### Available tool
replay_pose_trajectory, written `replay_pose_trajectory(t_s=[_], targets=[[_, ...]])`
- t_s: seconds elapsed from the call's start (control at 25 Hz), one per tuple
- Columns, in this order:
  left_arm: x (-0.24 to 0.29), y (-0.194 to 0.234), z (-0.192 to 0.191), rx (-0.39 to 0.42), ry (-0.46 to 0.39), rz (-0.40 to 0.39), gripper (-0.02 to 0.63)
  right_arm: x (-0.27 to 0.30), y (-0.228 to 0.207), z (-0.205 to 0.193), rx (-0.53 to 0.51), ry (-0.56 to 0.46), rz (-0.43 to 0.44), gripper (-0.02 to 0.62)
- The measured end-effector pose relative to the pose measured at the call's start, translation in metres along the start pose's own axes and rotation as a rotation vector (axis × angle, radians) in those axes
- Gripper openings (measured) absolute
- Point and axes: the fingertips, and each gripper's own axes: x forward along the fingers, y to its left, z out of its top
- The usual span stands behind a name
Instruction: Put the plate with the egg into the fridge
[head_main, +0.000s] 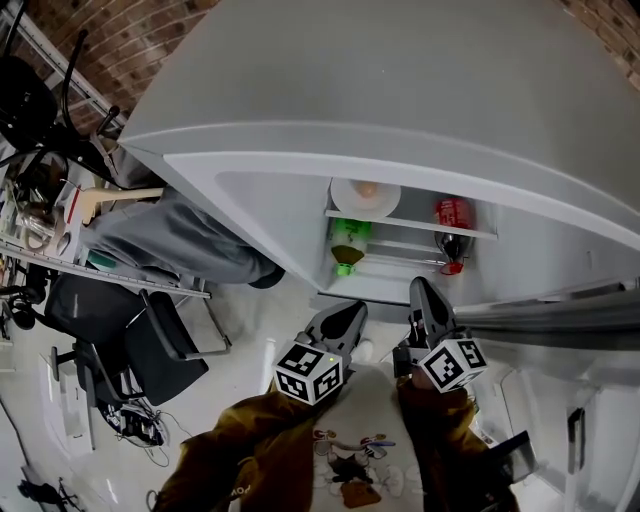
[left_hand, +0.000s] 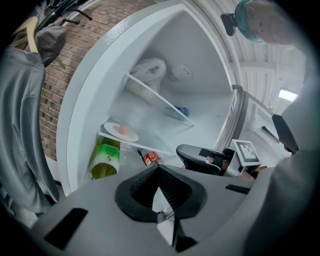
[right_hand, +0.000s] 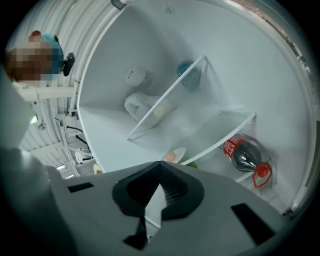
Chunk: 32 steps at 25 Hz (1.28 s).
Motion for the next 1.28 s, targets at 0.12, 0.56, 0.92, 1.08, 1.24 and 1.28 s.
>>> replay_pose_trajectory(t_s=[0.12,0.56,0.92,1.08,1.24,1.28], targets=[[0.001,-0.003,0.000,0.006,0.003,-0.006,0.006,-0.006,0.000,-0.002,-0.085,0.006,-0.022,0.006],[0.001,-0.009,-0.004,0.005,0.010,-0.023,0.006,-0.032,-0.001,-0.012,-0.344,0.060,-0.142,0.006],[0.002,-0.011,-0.007,0.011,0.025,-0.031,0.006,-0.033,0.005,-0.024,-0.408,0.108,-0.147,0.006],[0.002,-0.011,-0.006,0.014,0.028,-0.030,0.006,-0.034,0.004,-0.024,-0.419,0.120,-0.149,0.006],[0.003,-0.012,-0.007,0.016,0.028,-0.029,0.006,-0.036,0.004,-0.026,-0.425,0.127,-0.147,0.006],[0.003,-0.013,-0.007,0.015,0.028,-0.029,0.006,-0.037,0.005,-0.026,-0.425,0.127,-0.146,0.006]])
